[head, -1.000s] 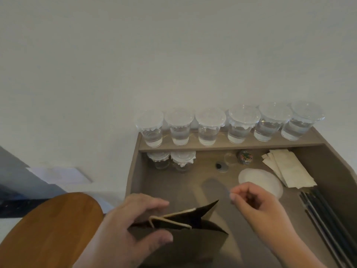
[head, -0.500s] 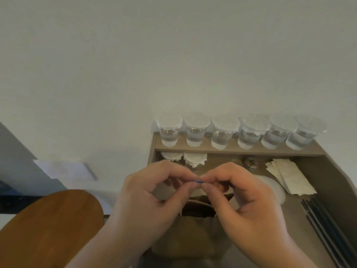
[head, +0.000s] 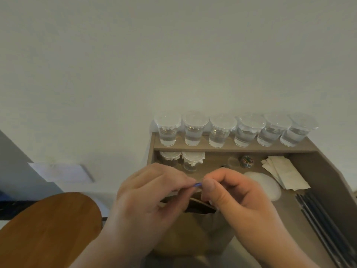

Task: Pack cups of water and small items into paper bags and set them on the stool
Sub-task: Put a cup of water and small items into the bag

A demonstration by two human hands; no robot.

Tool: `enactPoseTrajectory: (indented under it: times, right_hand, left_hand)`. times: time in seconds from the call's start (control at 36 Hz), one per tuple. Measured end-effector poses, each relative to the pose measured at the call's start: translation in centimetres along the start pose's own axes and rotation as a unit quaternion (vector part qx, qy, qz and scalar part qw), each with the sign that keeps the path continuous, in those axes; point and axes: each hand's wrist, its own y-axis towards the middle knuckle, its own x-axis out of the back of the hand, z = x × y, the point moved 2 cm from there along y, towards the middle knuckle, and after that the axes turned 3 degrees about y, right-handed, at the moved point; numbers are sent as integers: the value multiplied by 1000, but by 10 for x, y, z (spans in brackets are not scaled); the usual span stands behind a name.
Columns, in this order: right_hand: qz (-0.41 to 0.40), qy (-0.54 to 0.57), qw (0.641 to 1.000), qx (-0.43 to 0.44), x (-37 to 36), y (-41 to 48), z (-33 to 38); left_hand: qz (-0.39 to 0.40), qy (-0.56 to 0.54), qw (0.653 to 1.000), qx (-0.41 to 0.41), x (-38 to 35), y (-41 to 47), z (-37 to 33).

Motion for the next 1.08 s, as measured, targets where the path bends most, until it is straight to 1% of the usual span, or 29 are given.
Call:
enactPoseTrajectory:
  times: [0.08, 0.14, 0.25, 0.33, 0.39, 0.44, 0.5, 0.53, 0.56, 0.61, 0.64, 0.69, 0.78, 0.86, 0.97, 1.08]
  right_hand:
    - [16, 8, 999, -30, 0, 0, 5]
    - [16, 22, 999, -33, 0, 0, 8]
    - [15, 21, 999, -38, 2, 1, 9]
    - [13, 4, 1000, -25, 4, 2, 10]
    - [-17, -22, 1000, -6, 8, 4, 12]
    - [-78, -86, 993, 25, 19, 10, 10]
    - [-132, -170, 976, 34, 34, 21, -1]
    - [-144, -207, 967, 23, 43, 28, -10]
    - [-140, -244, 960, 4, 51, 34, -19]
    - [-99, -304, 946, -43, 63, 45, -38]
    - [-71, -330, 940, -57, 67, 49, -46]
    - [-9, -373, 925, -69, 69, 54, -57]
    - [62, -395, 913, -78, 65, 60, -69]
    - [91, -376, 916, -106, 60, 67, -77]
    - [147, -362, 909, -146, 58, 75, -80]
    - [186, -362, 900, -157, 55, 77, -70]
  left_hand:
    - [-20, 41, 998, -50, 0, -2, -1]
    - [-33, 63, 995, -71, 0, -3, -2]
    - [-41, 87, 992, -83, 0, -4, -2]
    - [-22, 68, 995, -67, -2, -4, 1]
    - [27, 36, 999, -18, -2, -5, 5]
    - [102, 35, 991, 81, 0, -5, 14]
    - [199, 48, 960, 193, 1, -10, 29]
    - [251, 55, 938, 234, 0, -13, 36]
    - [299, 63, 917, 256, 0, -16, 43]
    - [375, 92, 886, 257, -2, -20, 49]
    - [398, 103, 876, 250, -4, -21, 48]
    - [420, 115, 867, 242, -11, -20, 42]
    - [424, 136, 866, 227, -28, -18, 35]
    - [414, 163, 872, 206, -46, -19, 38]
    - [381, 180, 884, 200, -60, -18, 45]
    - [360, 181, 895, 193, -68, -16, 45]
